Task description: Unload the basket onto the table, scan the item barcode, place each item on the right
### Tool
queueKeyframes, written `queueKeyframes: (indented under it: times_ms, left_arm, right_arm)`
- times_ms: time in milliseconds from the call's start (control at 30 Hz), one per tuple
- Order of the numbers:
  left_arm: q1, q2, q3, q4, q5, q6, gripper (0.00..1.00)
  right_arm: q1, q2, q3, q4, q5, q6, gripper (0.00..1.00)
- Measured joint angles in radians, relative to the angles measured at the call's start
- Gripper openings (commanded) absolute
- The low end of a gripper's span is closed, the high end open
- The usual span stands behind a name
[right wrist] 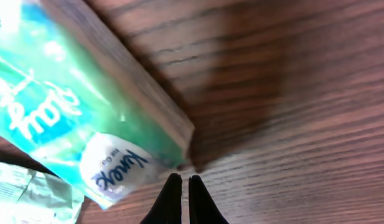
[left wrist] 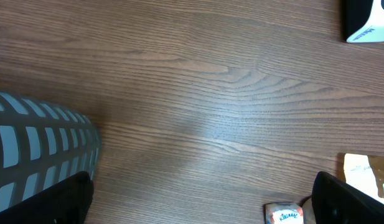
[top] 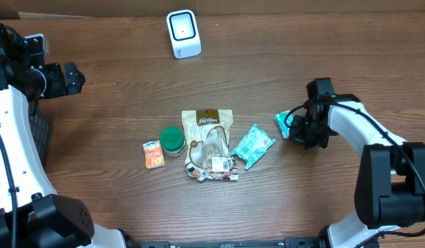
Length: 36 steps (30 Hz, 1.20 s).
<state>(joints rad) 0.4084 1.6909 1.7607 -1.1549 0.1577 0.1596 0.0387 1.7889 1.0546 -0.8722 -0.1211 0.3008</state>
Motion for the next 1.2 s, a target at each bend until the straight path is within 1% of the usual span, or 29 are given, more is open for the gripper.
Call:
queueKeyframes:
  times_ms: [133, 167, 200, 267, 300, 567, 733, 800, 867, 1000, 1200]
  left_arm:
    - [0.000, 0.000, 0.000, 0.000, 0.000, 0.000, 0.99]
    - [0.000, 0.000, 0.000, 0.000, 0.000, 0.000, 1.00]
    - [0.000, 0.000, 0.000, 0.000, 0.000, 0.000, 0.99]
    - [0.000, 0.000, 0.000, 0.000, 0.000, 0.000, 0.99]
    - [0.000, 0.000, 0.000, 0.000, 0.000, 0.000, 1.00]
    - [0.000, 0.000, 0.000, 0.000, 0.000, 0.000, 0.99]
    - [0.000, 0.000, 0.000, 0.000, 0.000, 0.000, 1.00]
    - [0.000, 0.000, 0.000, 0.000, 0.000, 0.000, 0.99]
    - [0.000, 0.000, 0.000, 0.000, 0.000, 0.000, 0.99]
    - [0.000, 0.000, 0.000, 0.000, 0.000, 0.000, 1.00]
    - [0.000, 0.000, 0.000, 0.000, 0.000, 0.000, 1.00]
  right_arm:
    - [-0.027, -0.002, 0.011, -0.003, -0.083, -0.008, 0.04]
    - [-0.032, -0.006, 0.016, -0.001, -0.109, -0.009, 0.08]
    - [-0.037, -0.011, 0.021, -0.001, -0.128, -0.007, 0.16]
    - [-0.045, -0.024, 0.027, 0.007, -0.163, -0.009, 0.22]
    - [-0.048, -0.029, 0.030, 0.008, -0.174, -0.010, 0.23]
    - [-0.059, -0.034, 0.035, 0.025, -0.216, -0.014, 0.24]
    - [-0.077, -0.034, 0.067, -0.006, -0.230, -0.026, 0.24]
    - [-0.087, -0.034, 0.097, -0.017, -0.232, -0.037, 0.26]
    - [-0.094, -0.034, 0.122, -0.020, -0.232, -0.044, 0.30]
    - [-0.098, -0.034, 0.138, 0.006, -0.234, -0.059, 0.37]
    - [-0.098, -0.032, 0.137, 0.079, -0.234, -0.068, 0.38]
